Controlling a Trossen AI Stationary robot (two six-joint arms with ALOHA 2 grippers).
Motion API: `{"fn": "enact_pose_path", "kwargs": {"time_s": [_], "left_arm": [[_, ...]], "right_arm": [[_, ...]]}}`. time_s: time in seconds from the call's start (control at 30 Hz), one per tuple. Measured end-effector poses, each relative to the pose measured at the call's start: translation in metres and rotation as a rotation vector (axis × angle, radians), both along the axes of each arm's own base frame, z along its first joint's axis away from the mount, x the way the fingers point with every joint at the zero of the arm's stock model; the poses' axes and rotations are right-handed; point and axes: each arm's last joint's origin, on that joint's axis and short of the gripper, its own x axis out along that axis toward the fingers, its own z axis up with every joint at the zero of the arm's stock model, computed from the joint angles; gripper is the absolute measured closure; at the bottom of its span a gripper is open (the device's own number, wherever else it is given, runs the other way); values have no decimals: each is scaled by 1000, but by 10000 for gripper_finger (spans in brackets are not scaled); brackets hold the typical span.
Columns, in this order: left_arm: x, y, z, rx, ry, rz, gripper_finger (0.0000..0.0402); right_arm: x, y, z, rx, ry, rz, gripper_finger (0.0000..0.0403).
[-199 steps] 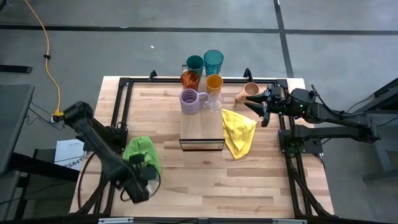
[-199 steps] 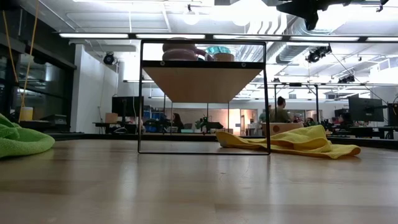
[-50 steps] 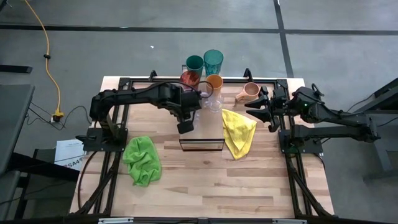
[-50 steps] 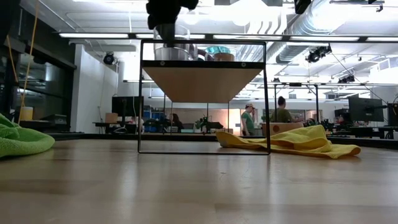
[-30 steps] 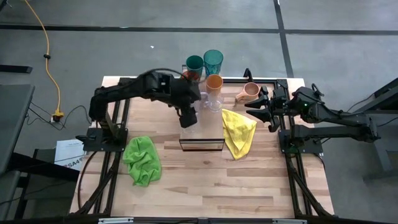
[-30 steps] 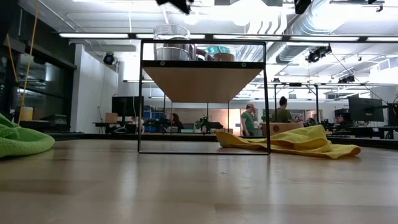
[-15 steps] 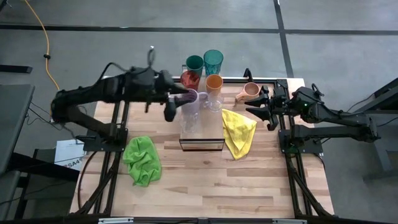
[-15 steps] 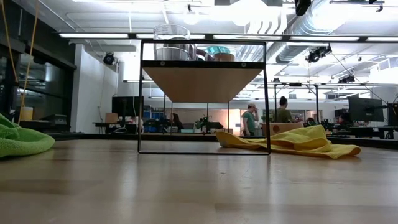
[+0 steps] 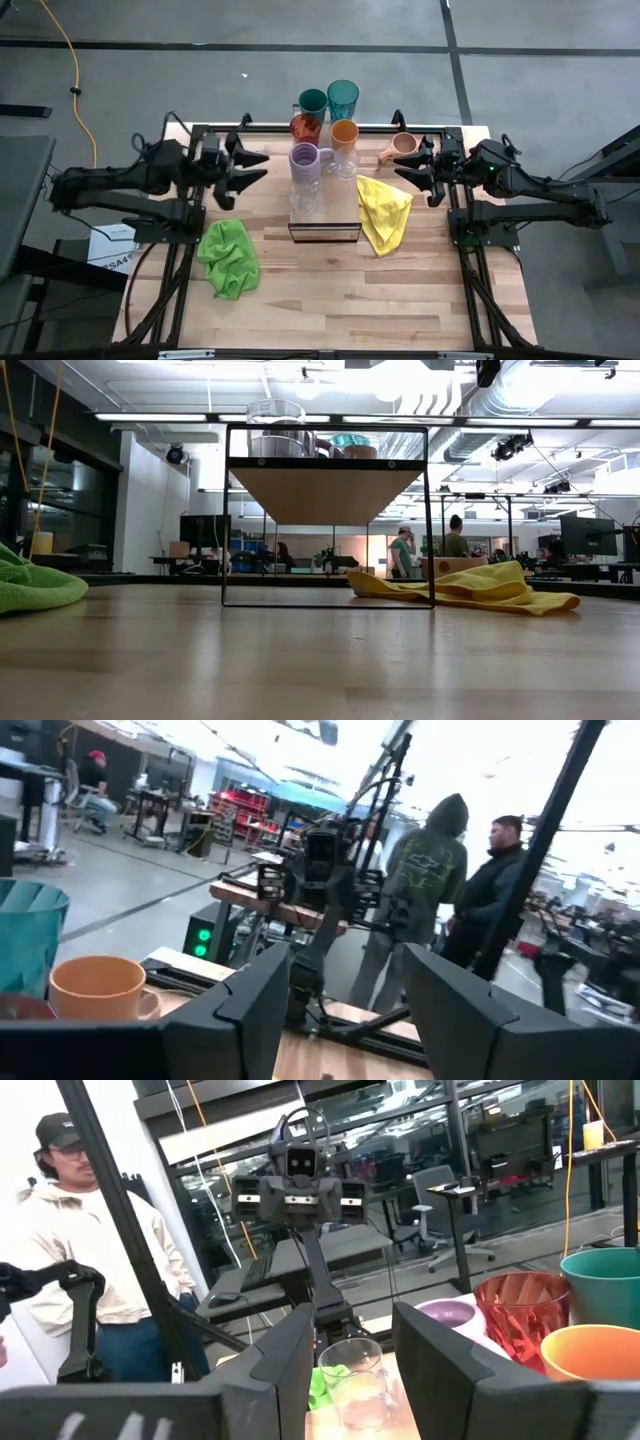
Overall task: Stack small to large cups/mugs on shelf
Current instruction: Put the brown mug on the shelf
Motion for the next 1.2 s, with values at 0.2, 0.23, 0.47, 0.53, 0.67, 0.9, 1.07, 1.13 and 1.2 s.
{"fn": "enact_pose_path", "kwargs": {"time_s": [0.2,0.23,0.47,0.53,0.67,0.9,1.07,1.13,1.2], "left_arm": [[-15,0,1,9,-6,86,220],[-16,0,2,4,-10,90,220],[-16,0,1,-34,-18,107,220],[-16,0,1,-44,-20,101,220],[-16,0,1,-45,-21,99,220],[-16,0,1,-45,-20,98,220],[-16,0,1,-46,-19,103,220],[-16,1,1,-46,-19,105,220],[-16,1,1,-47,-17,107,220]], "right_arm": [[0,0,0,0,0,0,272],[0,0,0,0,0,0,272],[0,0,0,0,0,0,272],[0,0,0,0,0,1,272],[0,0,0,0,0,1,272],[0,-1,-1,110,8,-24,272],[5,-15,-17,399,83,-327,272],[8,-24,-33,573,161,-454,272],[10,-34,-54,740,287,-575,272]]}}
